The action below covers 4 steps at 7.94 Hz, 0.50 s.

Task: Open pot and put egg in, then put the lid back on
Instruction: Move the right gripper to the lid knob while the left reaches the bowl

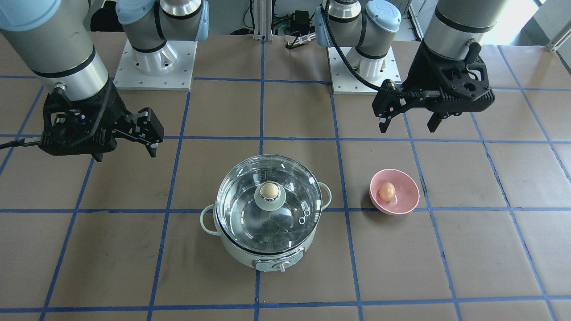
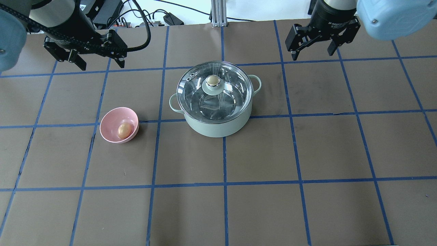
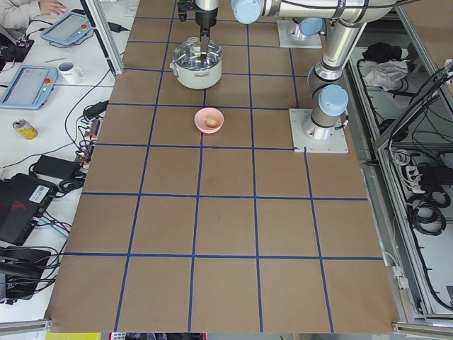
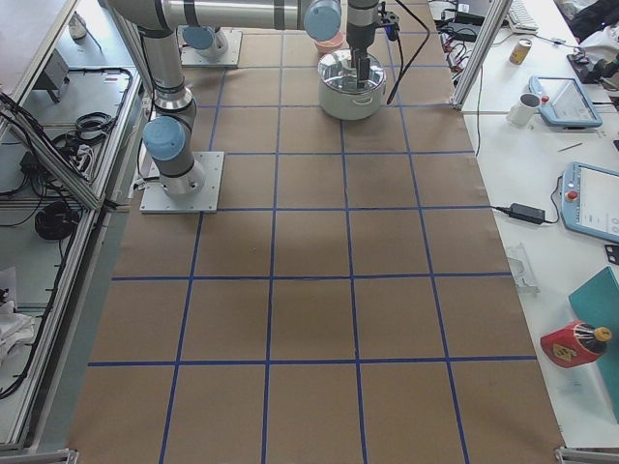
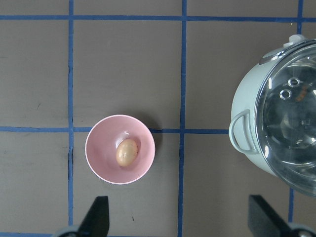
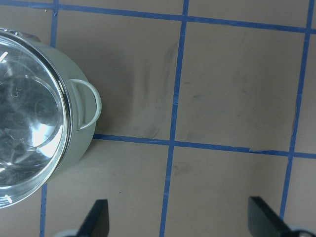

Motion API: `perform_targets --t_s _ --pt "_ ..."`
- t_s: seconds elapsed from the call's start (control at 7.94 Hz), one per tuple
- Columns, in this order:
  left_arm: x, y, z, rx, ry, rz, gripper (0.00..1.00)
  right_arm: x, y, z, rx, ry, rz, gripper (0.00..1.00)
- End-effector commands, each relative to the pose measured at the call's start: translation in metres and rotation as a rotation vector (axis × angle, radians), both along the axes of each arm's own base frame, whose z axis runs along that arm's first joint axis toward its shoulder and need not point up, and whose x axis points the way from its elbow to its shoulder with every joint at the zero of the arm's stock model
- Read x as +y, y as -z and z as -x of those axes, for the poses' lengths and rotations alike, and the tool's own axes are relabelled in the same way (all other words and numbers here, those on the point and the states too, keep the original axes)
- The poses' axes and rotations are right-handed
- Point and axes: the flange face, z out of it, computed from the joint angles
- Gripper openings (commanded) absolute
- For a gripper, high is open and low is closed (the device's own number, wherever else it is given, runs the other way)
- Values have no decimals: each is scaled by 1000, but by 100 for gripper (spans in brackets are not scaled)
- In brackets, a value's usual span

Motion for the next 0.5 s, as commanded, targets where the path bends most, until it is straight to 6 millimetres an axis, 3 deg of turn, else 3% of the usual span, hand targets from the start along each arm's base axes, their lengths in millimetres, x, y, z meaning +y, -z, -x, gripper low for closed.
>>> perform_targets --t_s 0.0,0.25,0.38 --pt "-2 3 1 9 4 -7 100 0 0 0 0 32 0 100" --pt "-2 3 -6 5 4 -7 100 4 -1 -9 -30 59 1 100" --pt "-7 6 -16 9 -17 -11 100 10 0 -40 -40 85 3 100"
